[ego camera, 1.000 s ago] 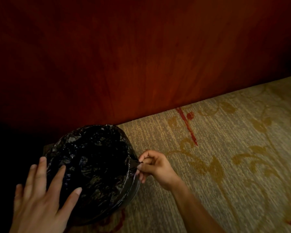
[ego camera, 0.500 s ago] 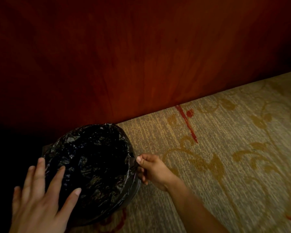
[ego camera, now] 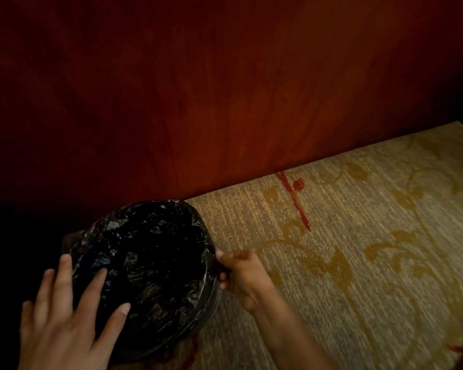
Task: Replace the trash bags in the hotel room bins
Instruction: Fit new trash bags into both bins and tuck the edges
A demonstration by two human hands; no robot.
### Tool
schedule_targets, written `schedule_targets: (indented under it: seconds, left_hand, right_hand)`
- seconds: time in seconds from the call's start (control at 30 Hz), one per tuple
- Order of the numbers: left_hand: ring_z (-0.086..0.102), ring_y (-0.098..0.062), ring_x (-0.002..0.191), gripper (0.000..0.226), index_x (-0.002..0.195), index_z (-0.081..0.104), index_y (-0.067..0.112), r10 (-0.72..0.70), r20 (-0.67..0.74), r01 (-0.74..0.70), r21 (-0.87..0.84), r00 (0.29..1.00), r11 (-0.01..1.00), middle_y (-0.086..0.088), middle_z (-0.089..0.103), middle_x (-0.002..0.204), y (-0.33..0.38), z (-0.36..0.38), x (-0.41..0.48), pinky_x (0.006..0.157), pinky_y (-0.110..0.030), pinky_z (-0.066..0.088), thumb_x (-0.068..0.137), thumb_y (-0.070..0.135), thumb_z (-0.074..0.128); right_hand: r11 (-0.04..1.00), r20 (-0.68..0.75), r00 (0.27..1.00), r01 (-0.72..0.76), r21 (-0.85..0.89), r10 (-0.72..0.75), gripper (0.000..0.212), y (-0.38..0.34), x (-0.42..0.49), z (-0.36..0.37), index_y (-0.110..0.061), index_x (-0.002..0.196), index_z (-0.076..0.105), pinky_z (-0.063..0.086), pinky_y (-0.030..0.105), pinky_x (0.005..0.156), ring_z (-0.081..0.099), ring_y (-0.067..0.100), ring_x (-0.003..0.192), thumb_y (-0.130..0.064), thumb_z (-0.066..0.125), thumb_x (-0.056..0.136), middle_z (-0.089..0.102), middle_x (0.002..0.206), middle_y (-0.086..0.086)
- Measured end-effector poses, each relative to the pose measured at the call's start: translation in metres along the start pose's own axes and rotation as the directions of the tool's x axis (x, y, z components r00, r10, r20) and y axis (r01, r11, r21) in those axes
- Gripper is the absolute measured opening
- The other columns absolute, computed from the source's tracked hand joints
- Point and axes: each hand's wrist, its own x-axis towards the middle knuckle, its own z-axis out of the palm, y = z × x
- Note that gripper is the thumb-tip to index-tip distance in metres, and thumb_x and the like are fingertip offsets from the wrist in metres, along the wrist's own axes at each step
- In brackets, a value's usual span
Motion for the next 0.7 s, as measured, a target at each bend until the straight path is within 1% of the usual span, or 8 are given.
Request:
schedule_targets:
  seconds: [0.17,0.3,0.4,0.47,0.5,0.53,0.6,0.7]
  left_hand:
    - [0.022,-0.048,0.142,0.104,0.130,0.063,0.012,-0.009,0.009,0.009,-0.027,1.000,1.000,-0.018,0.018,0.161,-0.003,0.004,-0.002,0.102,-0.073,0.032,0.081,0.084,0.007]
    - [0.021,-0.049,0.142,0.104,0.130,0.063,0.011,-0.015,0.003,0.015,-0.053,1.000,0.998,-0.018,0.019,0.161,0.001,0.003,-0.001,0.103,-0.073,0.031,0.080,0.085,0.008]
    - [0.021,-0.049,0.142,0.105,0.131,0.062,0.010,-0.007,0.012,0.007,-0.036,1.000,0.999,-0.019,0.018,0.161,0.000,0.003,-0.001,0.103,-0.073,0.031,0.080,0.084,0.007]
    - [0.022,-0.050,0.142,0.105,0.130,0.063,0.010,-0.007,0.011,0.008,-0.032,1.000,0.999,-0.020,0.020,0.160,0.001,0.002,-0.001,0.103,-0.073,0.032,0.081,0.084,0.007]
    - [0.023,-0.050,0.141,0.105,0.130,0.063,0.010,-0.010,0.010,0.010,-0.032,1.000,0.999,-0.021,0.021,0.160,0.002,0.000,-0.001,0.102,-0.073,0.032,0.081,0.083,0.006]
    - [0.024,-0.050,0.140,0.104,0.130,0.063,0.010,-0.014,0.009,0.015,-0.029,1.000,0.999,-0.021,0.022,0.159,0.002,-0.001,-0.001,0.101,-0.073,0.033,0.081,0.083,0.006]
    - [0.027,-0.050,0.139,0.104,0.130,0.063,0.010,-0.026,0.009,0.026,-0.017,1.000,1.000,-0.021,0.024,0.158,0.003,-0.002,-0.002,0.099,-0.073,0.034,0.081,0.083,0.007]
    - [0.026,-0.050,0.140,0.104,0.131,0.062,0.011,-0.022,0.020,0.022,0.004,1.000,1.000,-0.020,0.021,0.160,0.000,0.000,-0.001,0.101,-0.072,0.033,0.081,0.083,0.008]
  right_hand:
    - [0.962,-0.151,0.959,0.213,-0.173,-0.240,0.020,0.006,-0.003,0.010,-0.005,0.090,0.052,0.045,0.028,0.038,0.060,0.017,0.047,-0.010,0.072,0.089,0.066,0.079,0.016]
    - [0.864,-0.247,0.866,0.325,-0.385,-0.435,0.019,0.021,-0.007,0.014,-0.017,0.075,0.063,0.056,0.039,0.050,0.066,0.020,0.054,-0.024,0.075,0.088,0.071,0.070,0.006]
    - [0.784,-0.234,0.823,0.347,-0.515,-0.518,0.029,0.027,-0.012,0.016,-0.027,0.065,0.061,0.047,0.024,0.054,0.060,0.009,0.057,-0.034,0.069,0.092,0.064,0.061,-0.004]
    - [0.811,-0.187,0.852,0.365,-0.457,-0.489,0.041,0.027,-0.016,0.012,-0.017,0.063,0.062,0.039,0.022,0.052,0.051,0.005,0.051,-0.044,0.063,0.093,0.056,0.056,-0.002]
    - [0.844,-0.145,0.880,0.369,-0.390,-0.452,0.045,0.026,-0.017,0.008,-0.010,0.067,0.065,0.043,0.028,0.056,0.054,0.009,0.055,-0.048,0.063,0.091,0.059,0.059,0.004]
    - [0.875,-0.095,0.908,0.358,-0.327,-0.407,0.039,0.025,-0.018,0.004,-0.008,0.074,0.071,0.051,0.035,0.062,0.061,0.016,0.063,-0.044,0.067,0.089,0.065,0.067,0.010]
    - [0.908,-0.007,0.945,0.311,-0.280,-0.326,0.009,0.022,-0.020,-0.003,-0.016,0.083,0.079,0.060,0.045,0.081,0.071,0.022,0.081,-0.021,0.073,0.086,0.075,0.085,0.008]
    - [0.848,-0.002,0.944,0.295,-0.441,-0.330,0.017,0.015,-0.016,-0.003,-0.026,0.077,0.078,0.060,0.050,0.078,0.073,0.026,0.079,-0.011,0.071,0.077,0.076,0.084,0.007]
